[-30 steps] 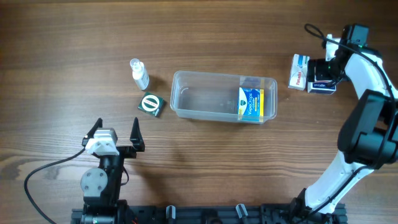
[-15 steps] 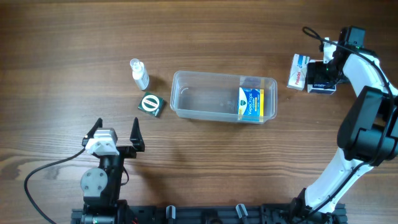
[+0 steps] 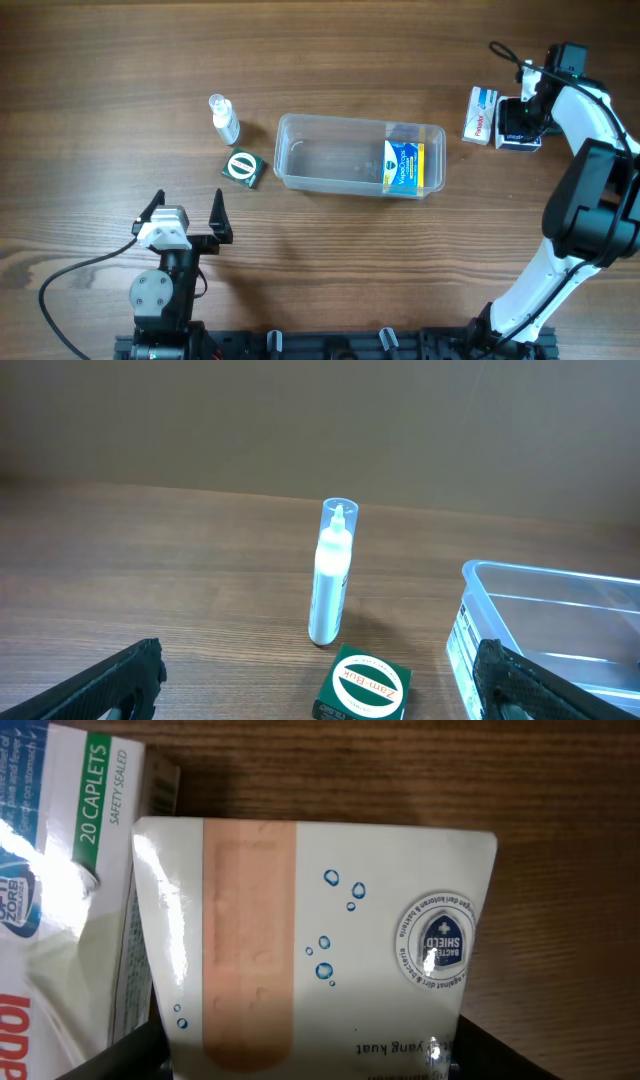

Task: Pack container
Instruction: 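Move the right gripper to the Hansaplast box and grasp it, then lower the Hansaplast box into the container beside the VapoDrops box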

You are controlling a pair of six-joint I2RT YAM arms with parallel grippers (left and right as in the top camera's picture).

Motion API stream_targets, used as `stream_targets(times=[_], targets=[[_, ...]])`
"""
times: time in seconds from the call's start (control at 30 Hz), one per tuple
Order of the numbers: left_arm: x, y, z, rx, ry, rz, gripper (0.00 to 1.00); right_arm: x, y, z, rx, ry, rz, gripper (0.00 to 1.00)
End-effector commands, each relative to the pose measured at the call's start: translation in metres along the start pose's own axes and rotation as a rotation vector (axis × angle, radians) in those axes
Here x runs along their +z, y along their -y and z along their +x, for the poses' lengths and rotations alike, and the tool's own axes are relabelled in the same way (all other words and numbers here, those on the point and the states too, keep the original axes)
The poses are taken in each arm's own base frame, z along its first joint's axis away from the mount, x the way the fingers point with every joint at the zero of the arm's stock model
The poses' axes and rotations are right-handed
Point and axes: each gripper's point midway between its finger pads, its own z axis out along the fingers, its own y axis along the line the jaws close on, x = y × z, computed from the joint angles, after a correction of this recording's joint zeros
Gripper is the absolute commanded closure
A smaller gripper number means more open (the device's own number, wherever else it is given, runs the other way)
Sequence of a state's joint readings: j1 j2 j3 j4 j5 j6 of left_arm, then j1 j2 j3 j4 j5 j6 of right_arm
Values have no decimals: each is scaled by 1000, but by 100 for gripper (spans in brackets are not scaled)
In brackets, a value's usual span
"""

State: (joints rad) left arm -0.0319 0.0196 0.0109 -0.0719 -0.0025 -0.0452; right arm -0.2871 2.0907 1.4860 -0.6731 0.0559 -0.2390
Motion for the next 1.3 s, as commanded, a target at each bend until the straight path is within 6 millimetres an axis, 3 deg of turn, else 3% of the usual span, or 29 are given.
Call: stream_targets(times=[0.0,0.17,0.2,0.3,0.37,0.5,0.77,0.87,0.97,1.1,1.27], targets=[[0,0,1,16,2,-4,0,-40,8,-23,89,93,15,29],[0,0,1,16,2,-4,0,-104,2,-42,115,227,-14,32],[0,-1,1,16,2,-4,0,-128,-10,-47,120,277,-65,34],[0,0,1,16,2,-4,0,-170,-38,-45,159,324,-166,37],[0,-1,1,16,2,-4,0,-192,-60,-39,183,329,-231,37],[0,-1,1,16,2,-4,0,-225,-123,-21,194,289,-371,37],[0,-1,1,16,2,-4,0,-248,-253,28,87,137,-513,35],[0,-1,1,16,2,-4,0,-255,-281,42,33,121,-532,35],[0,-1,1,16,2,-4,0,-255,-300,56,11,110,-503,35],[0,-1,1,16,2,-4,0,-241,-308,69,7,104,-421,35],[0,-1,1,16,2,-4,0,-223,-319,69,11,83,-396,35]])
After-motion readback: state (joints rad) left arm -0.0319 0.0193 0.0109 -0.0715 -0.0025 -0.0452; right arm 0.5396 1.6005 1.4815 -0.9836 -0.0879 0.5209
